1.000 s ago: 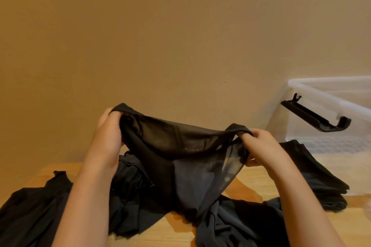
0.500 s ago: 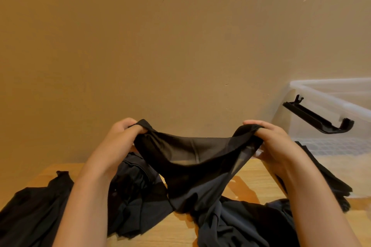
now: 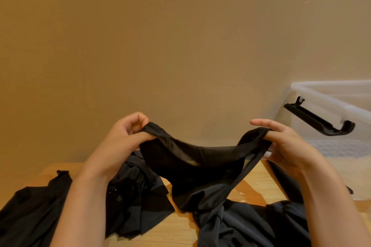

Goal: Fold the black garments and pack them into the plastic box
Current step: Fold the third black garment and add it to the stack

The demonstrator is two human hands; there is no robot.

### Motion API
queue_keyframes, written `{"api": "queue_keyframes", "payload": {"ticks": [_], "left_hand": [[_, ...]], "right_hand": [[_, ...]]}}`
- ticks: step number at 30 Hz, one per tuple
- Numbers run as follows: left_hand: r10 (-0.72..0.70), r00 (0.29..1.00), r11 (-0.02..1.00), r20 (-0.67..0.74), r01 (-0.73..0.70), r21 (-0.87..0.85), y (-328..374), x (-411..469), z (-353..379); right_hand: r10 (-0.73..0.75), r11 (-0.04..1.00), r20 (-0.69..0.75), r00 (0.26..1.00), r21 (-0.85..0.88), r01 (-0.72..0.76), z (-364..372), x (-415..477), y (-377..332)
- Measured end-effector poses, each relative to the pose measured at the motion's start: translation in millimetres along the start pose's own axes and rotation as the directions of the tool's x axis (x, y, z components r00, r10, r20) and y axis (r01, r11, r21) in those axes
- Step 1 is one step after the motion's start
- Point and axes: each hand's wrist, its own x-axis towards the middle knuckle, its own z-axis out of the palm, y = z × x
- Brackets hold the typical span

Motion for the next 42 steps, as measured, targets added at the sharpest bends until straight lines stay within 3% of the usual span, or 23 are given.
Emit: {"api": "queue_keyframes", "payload": {"ticks": [8,14,21,29,33,37,42], "left_hand": [[0.017,0.997,0.998,0.077,-0.012,-0.065,2,-3,0],[0.145,0.989,0.988,-0.038,-0.142,0.06,5,3,24],[0.216,0.976,0.97,-0.032,-0.218,-0.106,13,0,43],[0.216,0.975,0.961,0.041,-0.205,-0.186,20,-4,48],[0.21,0.974,0.969,0.088,-0.195,-0.151,22,-5,49],[0.208,0.976,0.974,0.062,-0.201,-0.102,20,-4,49],[0.193,0.981,0.98,0.032,-0.191,-0.06,21,-4,47]], "right_hand": [[-0.026,0.992,0.017,1.0,-0.124,0.028,-5,1,2],[-0.115,0.986,0.16,0.98,-0.1,0.132,13,-6,-6],[-0.203,0.96,0.275,0.94,-0.131,0.246,58,-17,-10],[-0.018,0.959,0.389,0.921,-0.255,0.127,75,-17,-4],[-0.085,0.988,0.436,0.896,-0.08,0.133,73,-16,-4],[-0.183,0.983,0.361,0.915,0.068,0.17,70,-17,-7],[-0.188,0.979,0.272,0.944,-0.026,0.202,66,-15,-5]]}}
